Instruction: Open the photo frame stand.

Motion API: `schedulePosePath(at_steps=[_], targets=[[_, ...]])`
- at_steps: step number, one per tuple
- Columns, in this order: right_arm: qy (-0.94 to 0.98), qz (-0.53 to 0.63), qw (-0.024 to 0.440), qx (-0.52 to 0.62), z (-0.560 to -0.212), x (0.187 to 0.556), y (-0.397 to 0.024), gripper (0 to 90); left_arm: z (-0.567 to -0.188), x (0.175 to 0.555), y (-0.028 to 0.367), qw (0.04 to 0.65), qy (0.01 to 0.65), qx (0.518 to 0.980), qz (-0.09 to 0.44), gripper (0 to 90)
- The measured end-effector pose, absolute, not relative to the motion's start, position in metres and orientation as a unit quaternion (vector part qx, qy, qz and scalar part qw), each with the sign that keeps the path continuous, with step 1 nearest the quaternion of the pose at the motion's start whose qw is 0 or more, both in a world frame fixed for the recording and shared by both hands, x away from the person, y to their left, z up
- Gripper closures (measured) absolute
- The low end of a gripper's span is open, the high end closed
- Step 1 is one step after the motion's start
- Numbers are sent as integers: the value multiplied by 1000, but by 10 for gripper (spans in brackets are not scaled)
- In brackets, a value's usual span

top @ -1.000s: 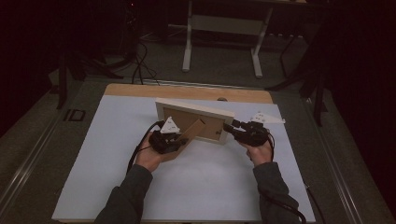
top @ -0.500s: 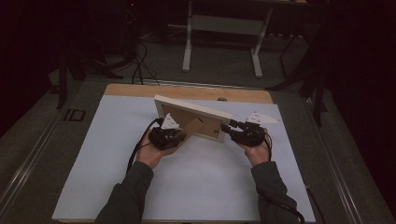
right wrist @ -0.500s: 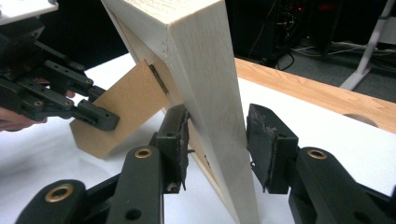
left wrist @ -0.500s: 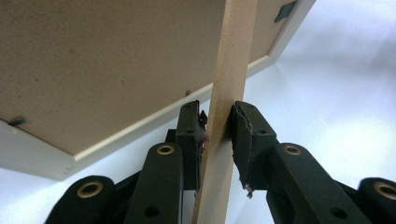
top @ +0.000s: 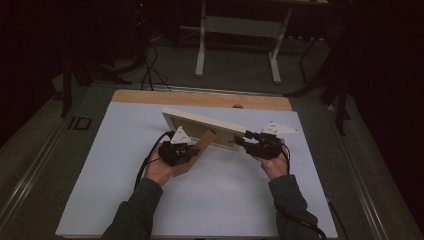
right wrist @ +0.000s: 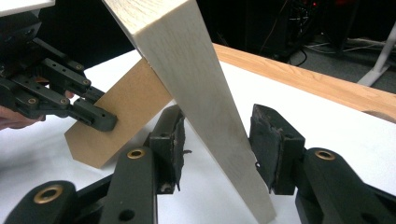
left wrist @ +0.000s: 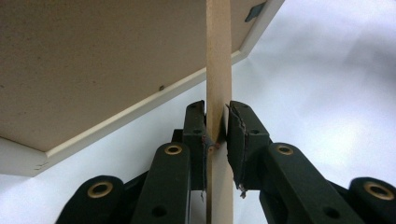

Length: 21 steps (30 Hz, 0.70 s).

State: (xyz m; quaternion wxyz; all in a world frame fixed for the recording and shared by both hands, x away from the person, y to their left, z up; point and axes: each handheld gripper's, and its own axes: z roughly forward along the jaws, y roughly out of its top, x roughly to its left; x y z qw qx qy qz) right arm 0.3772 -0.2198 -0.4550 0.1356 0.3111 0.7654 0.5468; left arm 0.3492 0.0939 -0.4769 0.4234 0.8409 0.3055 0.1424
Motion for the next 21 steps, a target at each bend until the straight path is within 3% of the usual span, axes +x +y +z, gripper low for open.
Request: schedulePosePath(at_steps=[16, 21], targets=[[771, 546, 130, 302, -460, 371, -219, 522, -481, 339, 95, 426, 299, 844, 134, 789], [771, 544, 130, 304, -461, 370, -220, 514, -479, 338, 99, 431, 294, 843, 130, 745]])
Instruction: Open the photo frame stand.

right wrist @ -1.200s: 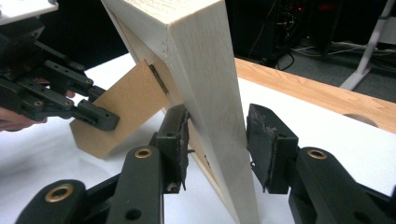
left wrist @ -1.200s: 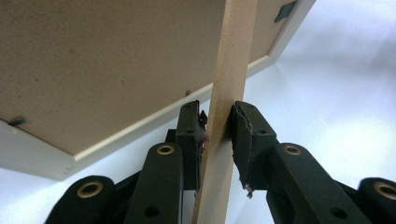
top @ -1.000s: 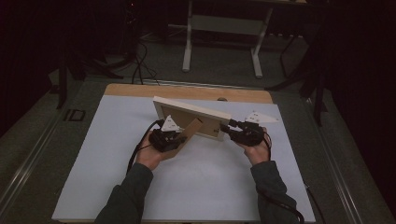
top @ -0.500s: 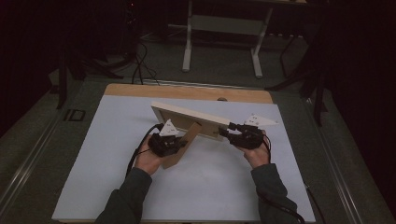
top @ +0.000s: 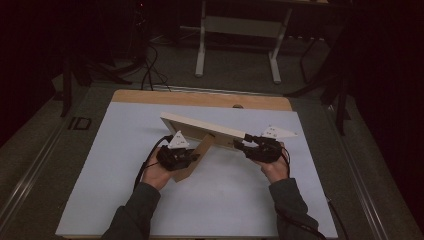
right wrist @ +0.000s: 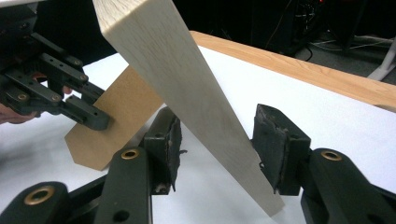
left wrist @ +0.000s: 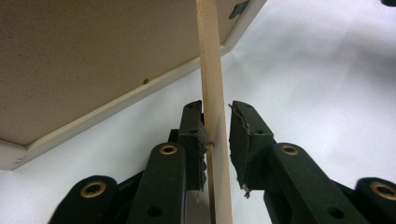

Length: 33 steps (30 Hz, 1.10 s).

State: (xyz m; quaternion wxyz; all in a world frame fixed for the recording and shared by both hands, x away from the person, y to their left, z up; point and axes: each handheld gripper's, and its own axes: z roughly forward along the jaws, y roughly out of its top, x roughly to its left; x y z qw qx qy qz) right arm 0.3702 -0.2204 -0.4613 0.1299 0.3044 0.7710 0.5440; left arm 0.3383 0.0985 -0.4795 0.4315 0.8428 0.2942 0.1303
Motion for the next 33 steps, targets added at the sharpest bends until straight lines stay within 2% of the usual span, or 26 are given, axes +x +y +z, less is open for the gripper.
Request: schedulePosePath(at_steps=[7, 20, 33], targets=[[771, 539, 132, 312, -463, 367, -223, 520, -473, 337, 109, 453, 299, 831, 121, 697], [771, 527, 131, 333, -476, 364, -238, 530, -464, 335, 132, 495, 322, 799, 117, 666], [769, 519, 133, 349, -481, 364, -248, 535, -454, 336, 156, 522, 363, 756, 157, 666]])
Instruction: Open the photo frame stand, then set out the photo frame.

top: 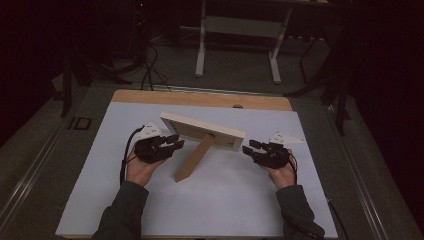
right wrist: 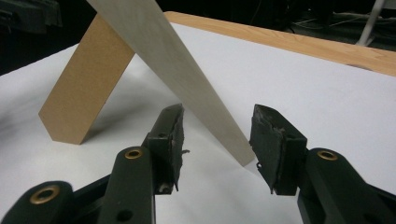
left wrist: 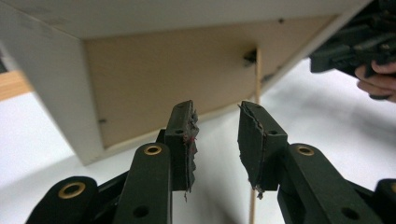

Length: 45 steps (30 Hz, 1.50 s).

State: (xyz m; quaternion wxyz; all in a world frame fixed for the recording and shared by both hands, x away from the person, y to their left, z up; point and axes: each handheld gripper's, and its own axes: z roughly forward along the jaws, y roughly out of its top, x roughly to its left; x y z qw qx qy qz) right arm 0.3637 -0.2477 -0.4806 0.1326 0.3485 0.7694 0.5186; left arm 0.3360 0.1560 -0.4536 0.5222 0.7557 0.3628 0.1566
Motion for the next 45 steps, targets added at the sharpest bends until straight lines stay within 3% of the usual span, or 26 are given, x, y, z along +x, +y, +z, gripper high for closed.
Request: schedulePosePath(at_steps=[9, 16, 30, 38, 45], targets=[[769, 511, 132, 359, -483, 365, -252, 546, -452, 340, 166, 527, 403, 730, 166, 652], [765, 511, 132, 368, -483, 367, -258, 614, -452, 341, 169, 526, 413, 726, 163, 660], [754, 507, 151, 389, -479, 375, -253, 891, -450, 347, 162, 512, 418, 731, 171, 767], [754, 506, 150, 391, -477, 383, -241, 899, -449, 354, 156, 510, 430, 724, 177, 898], [754, 507, 147, 391, -475, 390, -234, 899, -447, 358, 153, 511, 438, 717, 180, 900]])
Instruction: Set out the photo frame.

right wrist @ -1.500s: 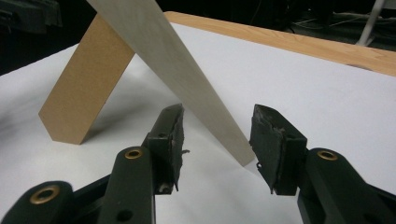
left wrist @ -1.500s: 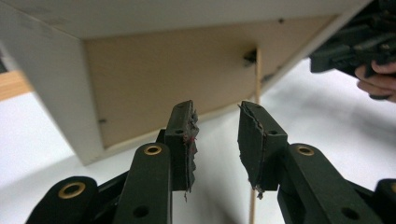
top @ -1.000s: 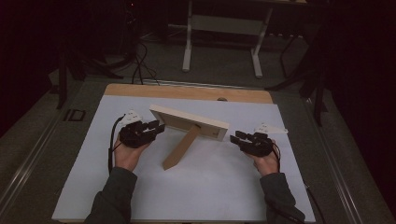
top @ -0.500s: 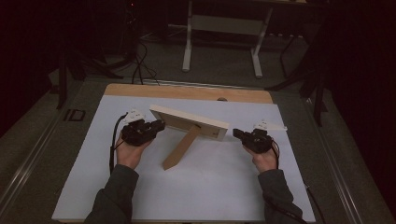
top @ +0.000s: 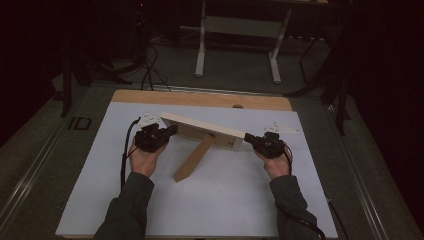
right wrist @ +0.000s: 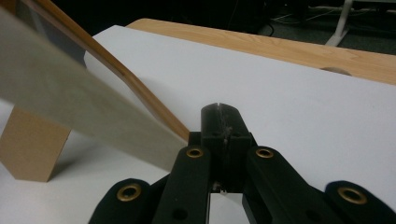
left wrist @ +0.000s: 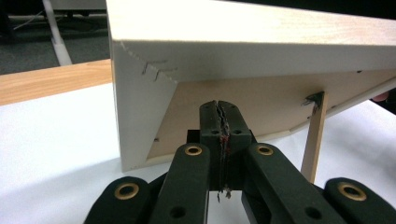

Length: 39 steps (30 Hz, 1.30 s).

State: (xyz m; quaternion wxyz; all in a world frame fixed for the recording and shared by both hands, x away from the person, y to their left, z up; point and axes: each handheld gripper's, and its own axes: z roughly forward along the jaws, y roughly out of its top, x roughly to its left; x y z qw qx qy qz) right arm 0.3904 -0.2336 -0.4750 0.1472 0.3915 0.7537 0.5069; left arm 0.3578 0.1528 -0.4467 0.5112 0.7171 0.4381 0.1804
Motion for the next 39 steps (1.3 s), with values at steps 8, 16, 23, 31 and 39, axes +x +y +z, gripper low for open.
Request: schedulePosePath(at_steps=[8, 16, 23, 31, 39], targets=[[756, 510, 137, 388, -472, 397, -227, 899, -444, 360, 150, 509, 443, 716, 181, 900], [765, 509, 134, 371, -468, 397, -218, 899, -445, 361, 149, 501, 443, 720, 186, 900], [768, 511, 133, 363, -466, 395, -218, 899, -445, 364, 146, 496, 444, 723, 186, 900], [771, 511, 131, 358, -464, 393, -218, 899, -443, 365, 136, 492, 436, 731, 186, 900], [773, 510, 128, 355, -464, 393, -216, 899, -442, 366, 126, 486, 424, 741, 186, 900]])
